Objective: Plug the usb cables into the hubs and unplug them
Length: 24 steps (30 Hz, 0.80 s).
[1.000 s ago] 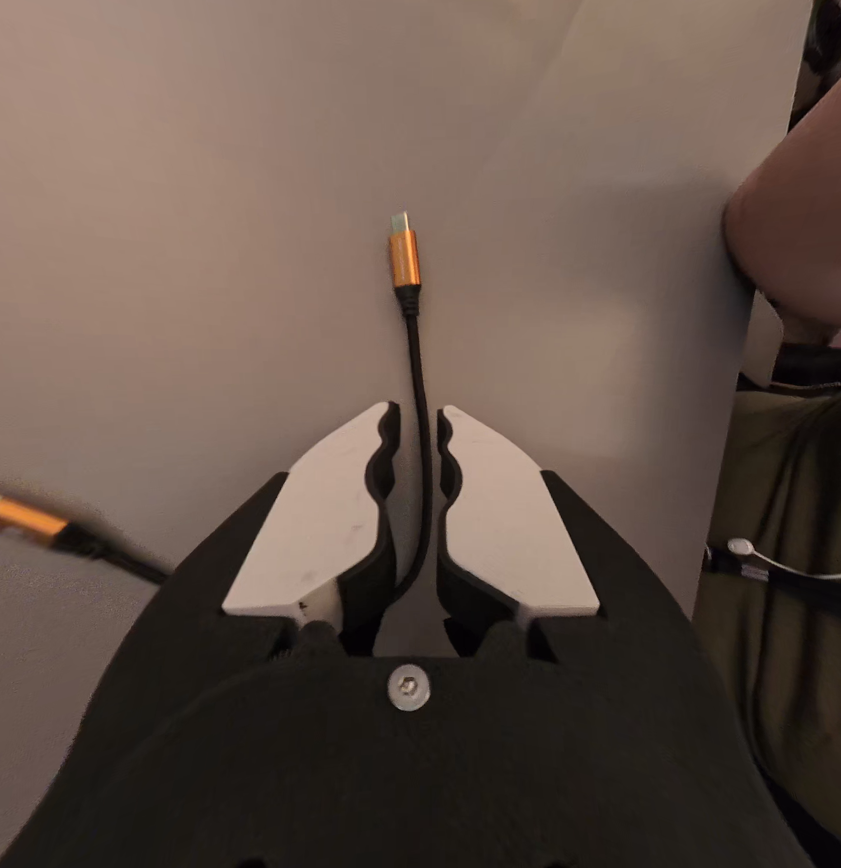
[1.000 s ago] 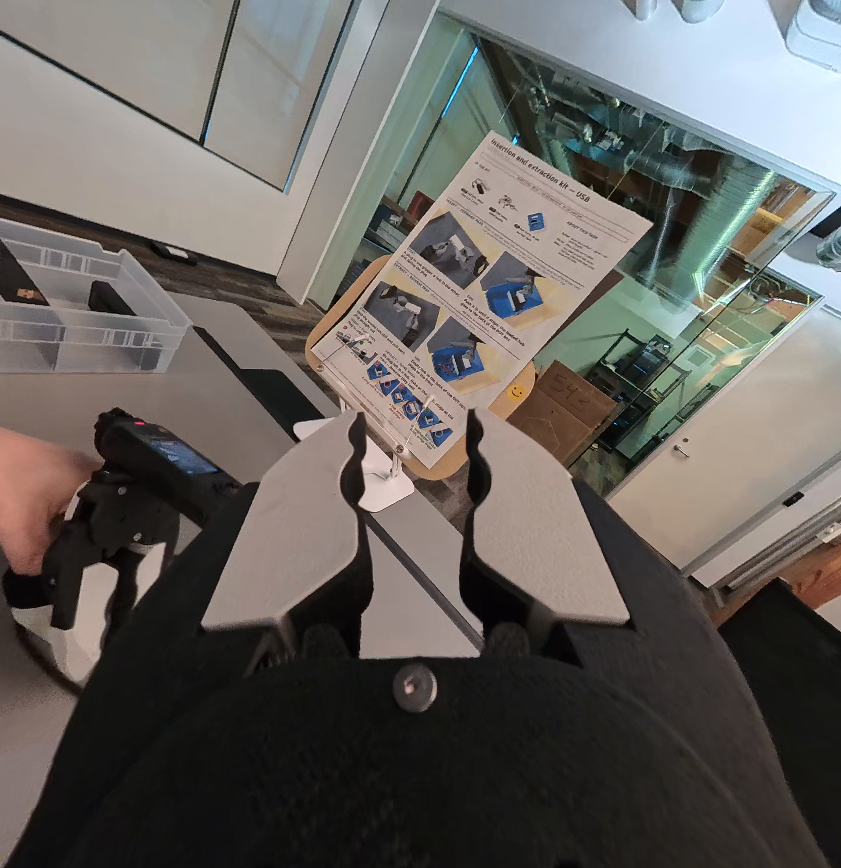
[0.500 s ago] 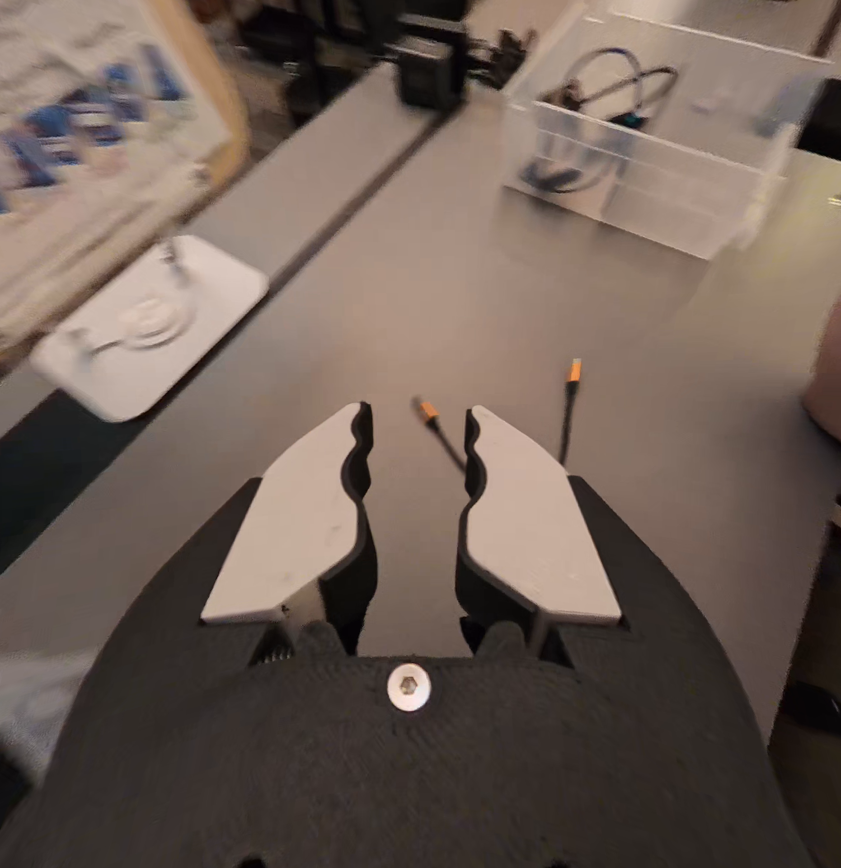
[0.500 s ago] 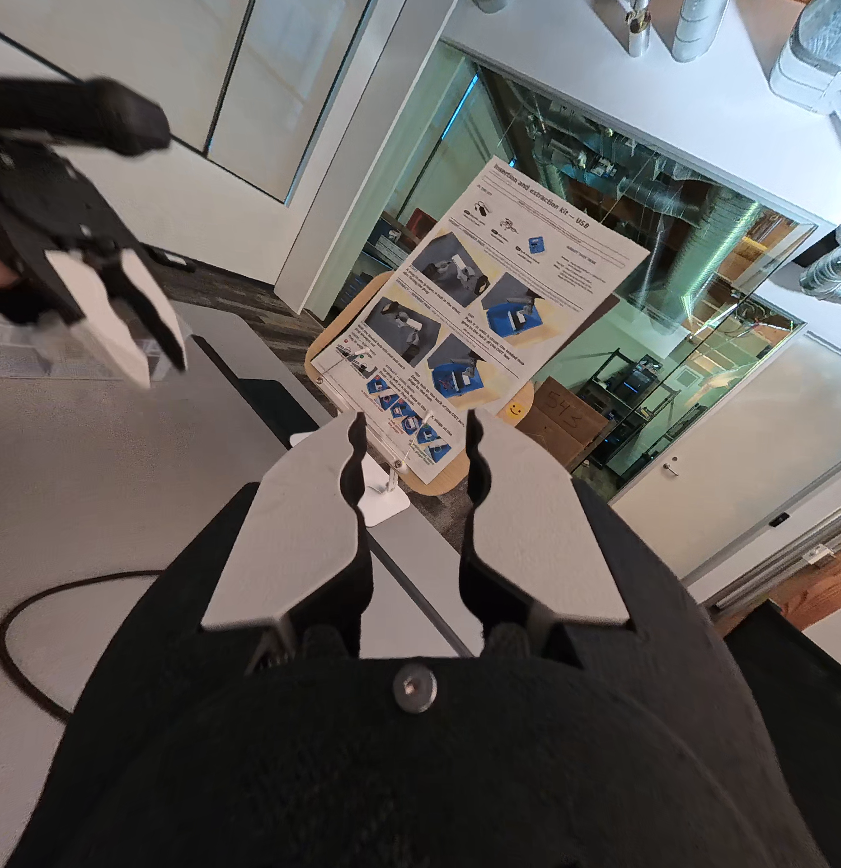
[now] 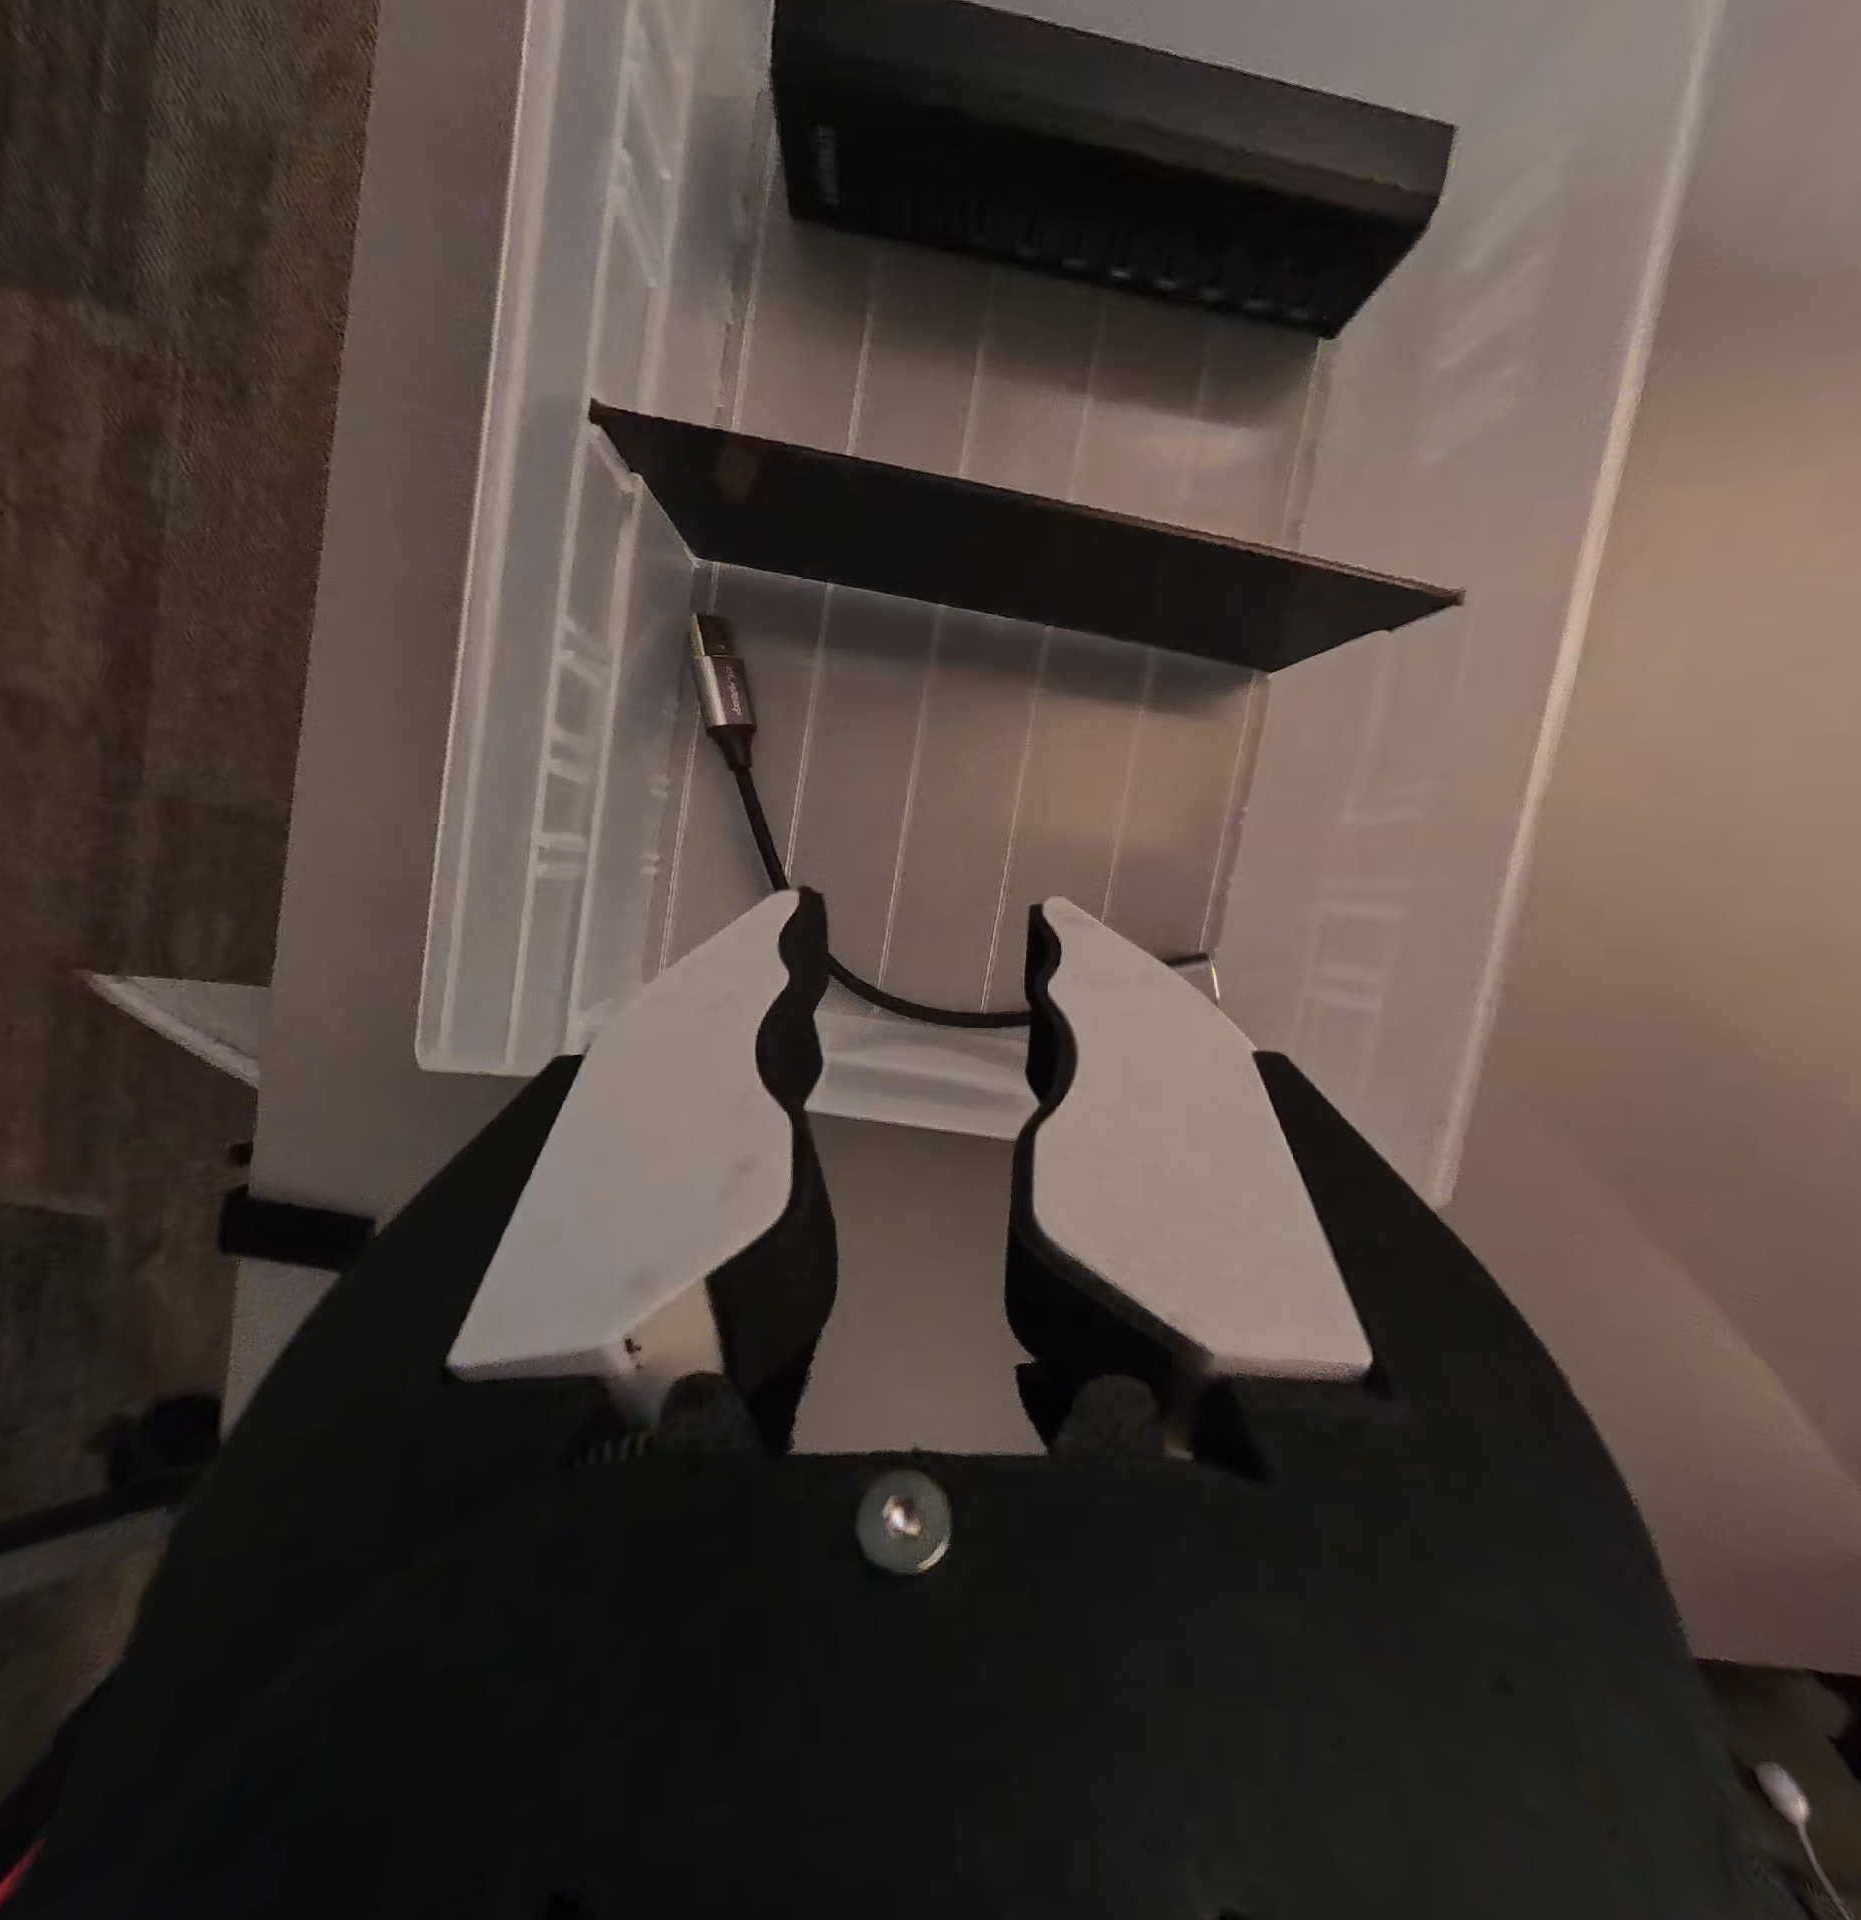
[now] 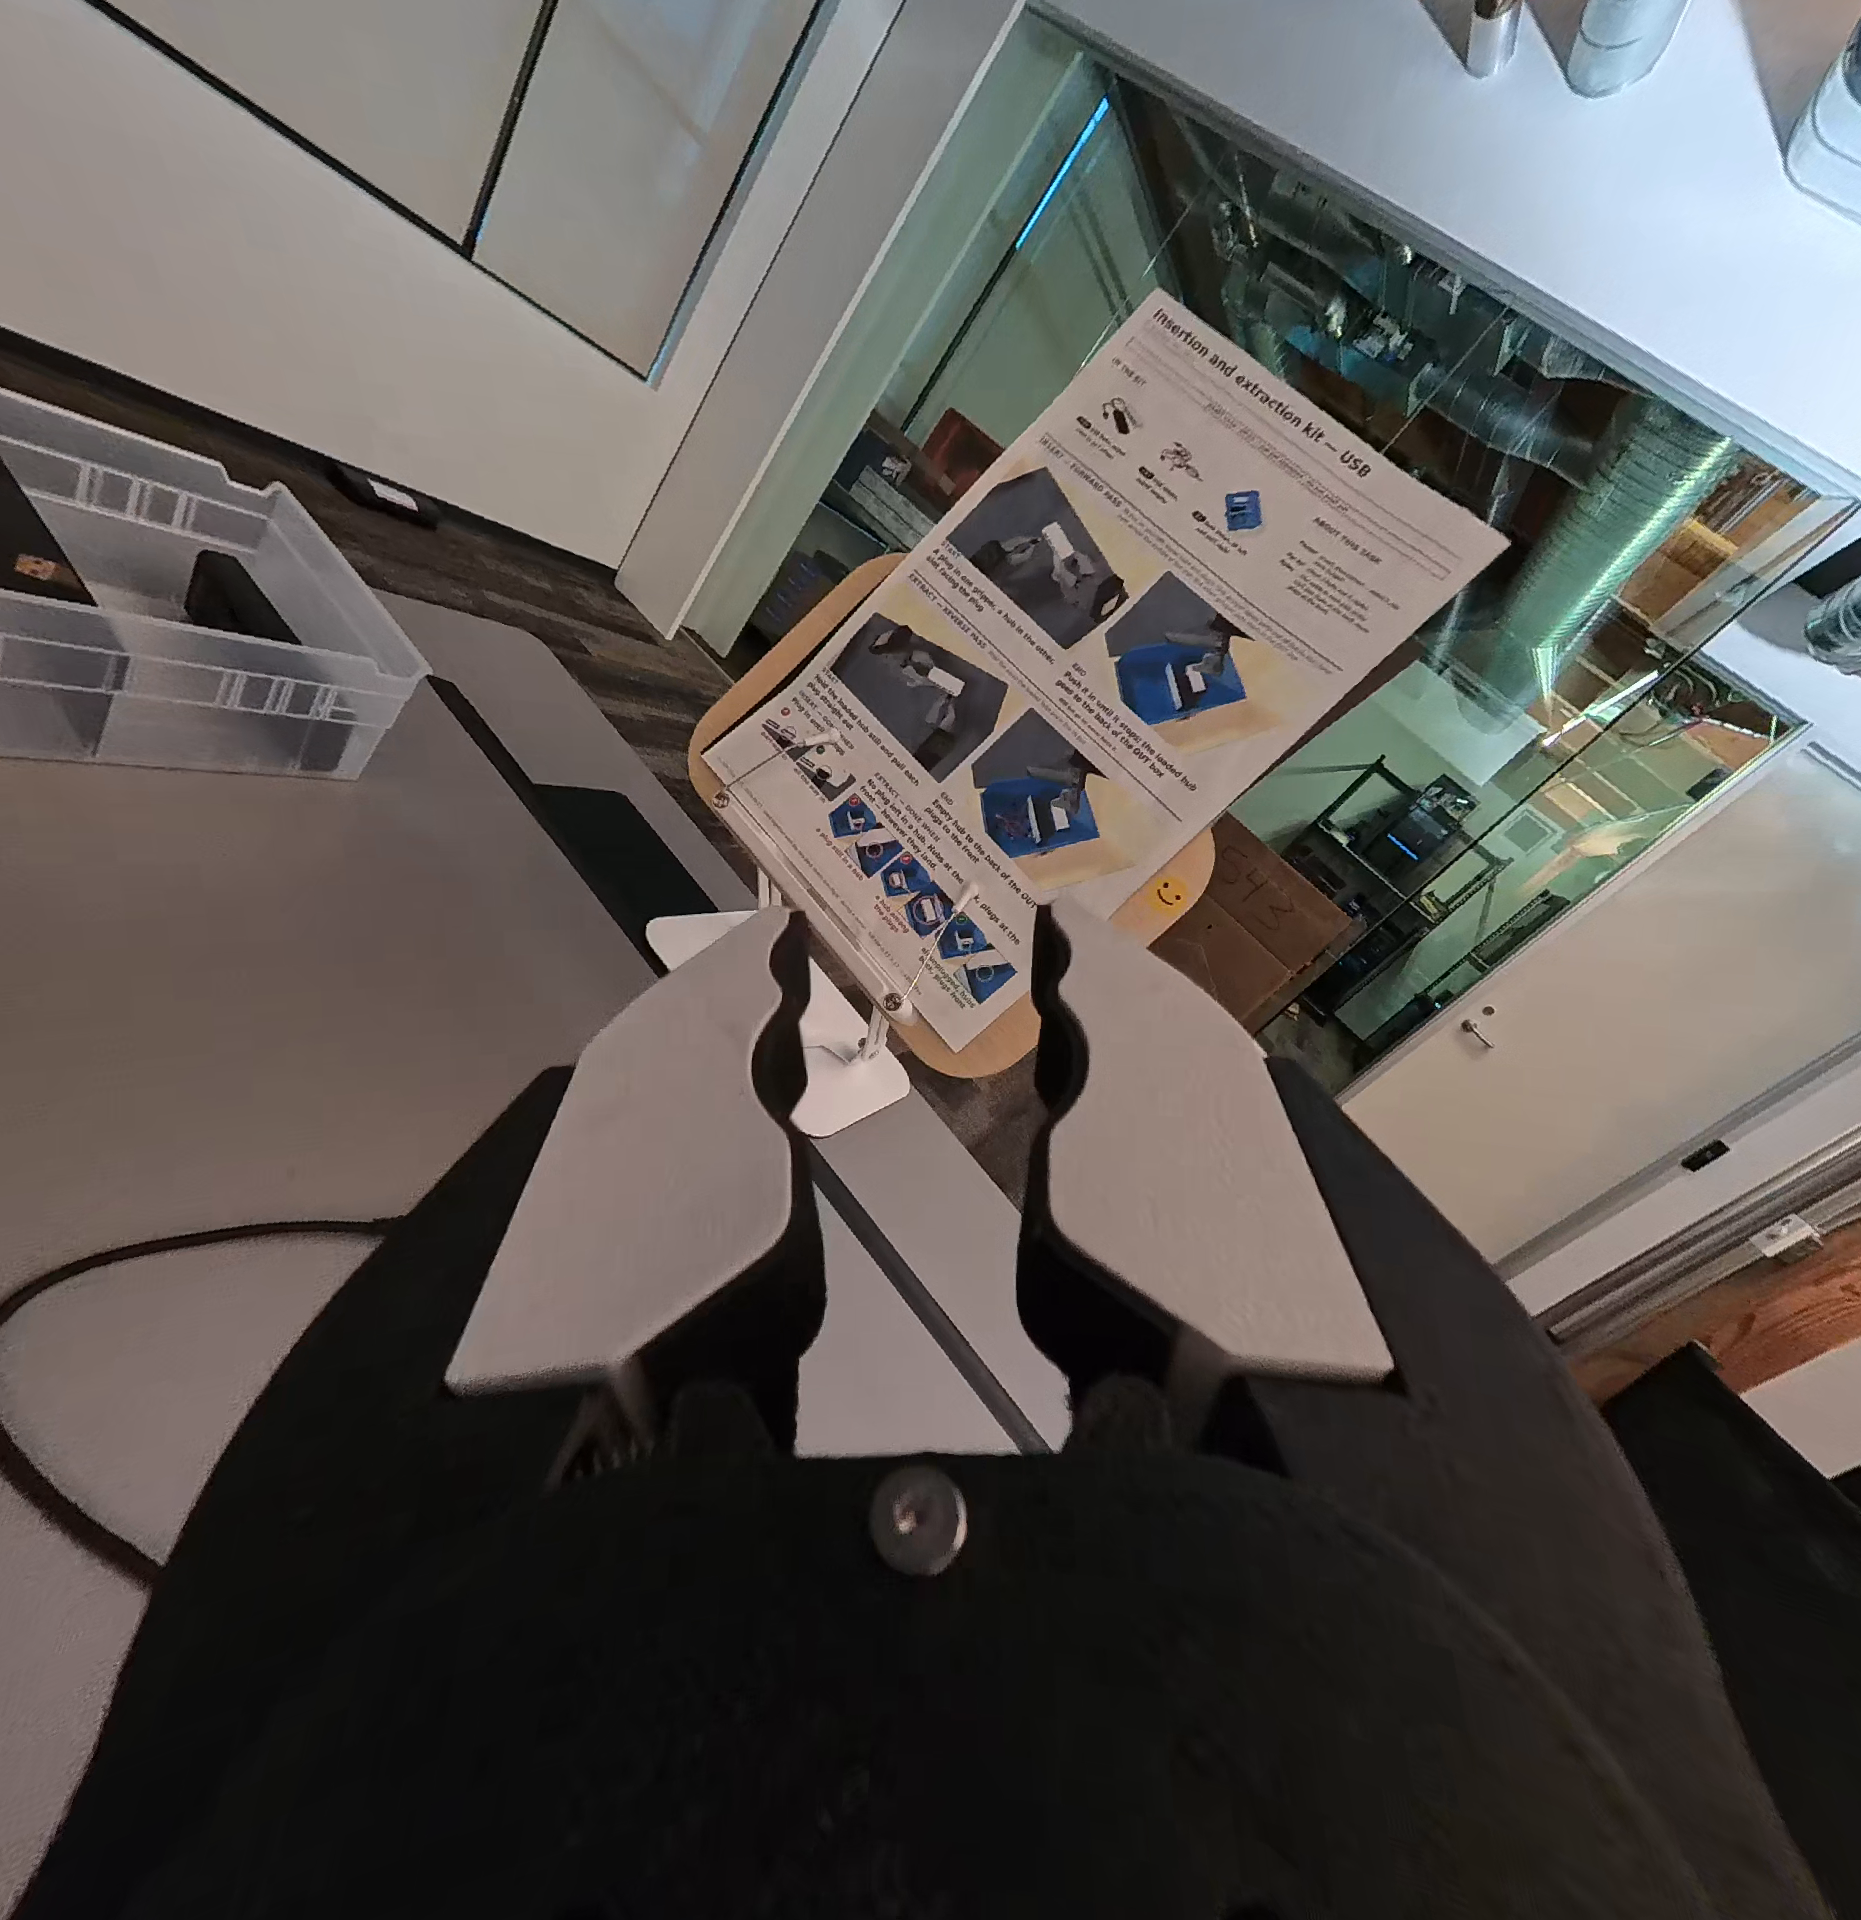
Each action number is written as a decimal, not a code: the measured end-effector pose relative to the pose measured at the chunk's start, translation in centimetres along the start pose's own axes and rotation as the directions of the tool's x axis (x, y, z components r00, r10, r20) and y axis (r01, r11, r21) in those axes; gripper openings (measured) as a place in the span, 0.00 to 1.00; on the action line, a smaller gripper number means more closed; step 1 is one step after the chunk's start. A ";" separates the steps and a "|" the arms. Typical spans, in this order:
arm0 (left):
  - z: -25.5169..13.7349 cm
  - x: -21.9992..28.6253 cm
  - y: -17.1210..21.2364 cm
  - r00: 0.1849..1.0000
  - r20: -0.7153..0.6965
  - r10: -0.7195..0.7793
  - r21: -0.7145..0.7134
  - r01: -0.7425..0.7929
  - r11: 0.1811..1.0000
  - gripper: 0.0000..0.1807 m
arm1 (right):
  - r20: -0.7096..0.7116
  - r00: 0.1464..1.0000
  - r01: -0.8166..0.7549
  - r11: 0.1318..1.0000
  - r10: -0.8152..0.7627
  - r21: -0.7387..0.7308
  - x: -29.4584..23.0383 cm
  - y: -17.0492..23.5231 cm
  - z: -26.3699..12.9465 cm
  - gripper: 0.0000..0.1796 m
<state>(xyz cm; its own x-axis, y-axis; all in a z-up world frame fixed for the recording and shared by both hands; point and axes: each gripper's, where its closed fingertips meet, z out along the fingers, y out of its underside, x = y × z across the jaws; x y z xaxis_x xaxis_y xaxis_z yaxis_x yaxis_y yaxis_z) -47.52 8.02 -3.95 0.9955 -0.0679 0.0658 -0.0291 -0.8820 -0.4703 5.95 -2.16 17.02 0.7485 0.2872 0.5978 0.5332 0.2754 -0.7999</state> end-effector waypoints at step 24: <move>9.7 -4.2 3.2 0.999 0.037 0.030 -0.300 -0.017 0.954 0.15 | 0.135 0.977 0.173 0.984 -0.164 -0.052 -4.2 1.0 2.3 0.24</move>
<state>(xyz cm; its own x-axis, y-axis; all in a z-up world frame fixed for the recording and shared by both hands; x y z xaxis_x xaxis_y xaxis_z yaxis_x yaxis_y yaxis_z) -50.88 10.01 -14.21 0.9969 -0.0766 0.0193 -0.0717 -0.9800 -0.1854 2.39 -0.95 13.88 0.5904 0.3593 0.7227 0.6743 0.2724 -0.6864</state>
